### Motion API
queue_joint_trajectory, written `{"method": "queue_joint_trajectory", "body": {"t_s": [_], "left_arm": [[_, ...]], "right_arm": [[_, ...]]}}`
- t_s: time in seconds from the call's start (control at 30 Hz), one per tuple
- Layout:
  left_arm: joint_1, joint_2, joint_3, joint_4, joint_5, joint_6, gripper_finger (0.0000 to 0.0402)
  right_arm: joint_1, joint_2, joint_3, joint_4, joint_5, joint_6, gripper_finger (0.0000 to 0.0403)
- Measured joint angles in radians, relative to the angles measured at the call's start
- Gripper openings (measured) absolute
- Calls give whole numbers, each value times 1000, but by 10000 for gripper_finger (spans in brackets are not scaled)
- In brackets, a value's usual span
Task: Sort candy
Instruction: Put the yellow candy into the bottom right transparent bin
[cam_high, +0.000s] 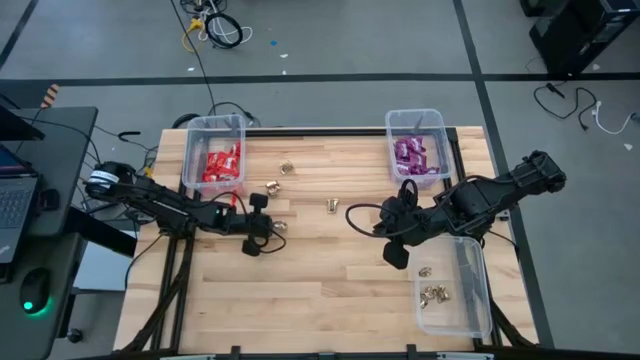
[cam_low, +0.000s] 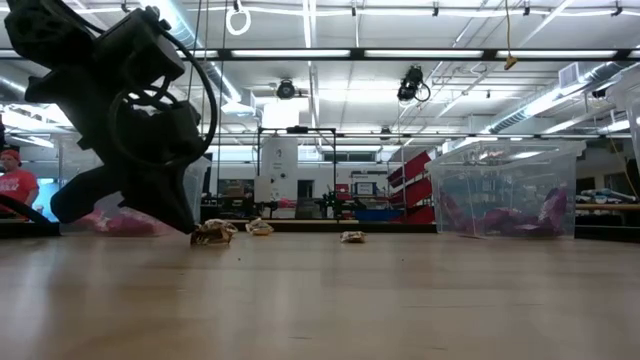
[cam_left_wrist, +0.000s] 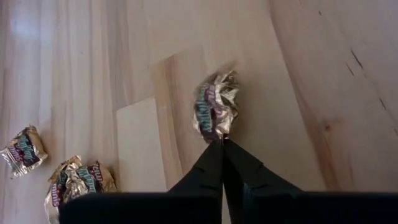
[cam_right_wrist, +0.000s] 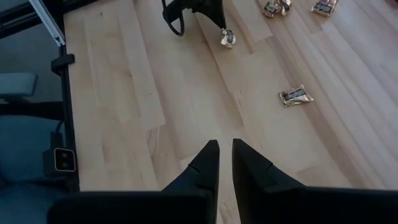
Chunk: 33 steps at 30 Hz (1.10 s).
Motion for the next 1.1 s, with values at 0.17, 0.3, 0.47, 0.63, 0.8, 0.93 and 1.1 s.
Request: {"method": "queue_joint_trajectory", "body": {"t_s": [0.17,0.3,0.47,0.63,0.8,0.93,1.1], "left_arm": [[0,0,0,20,-25,1,3],[0,-3,0,64,-30,3,2],[-1,-3,1,199,-32,48,1],[-1,-3,1,409,-31,82,1],[0,-3,1,639,38,127,0],[1,-4,1,802,114,119,0],[1,-4,2,885,130,104,0]], "right_arm": [[2,0,0,0,1,-8,32],[2,0,0,0,3,-19,32],[19,7,-1,23,55,-82,32],[67,55,-20,66,162,-205,32],[87,148,-20,79,283,-322,32],[75,242,-21,133,337,-386,32],[48,342,-21,281,402,-462,32]]}}
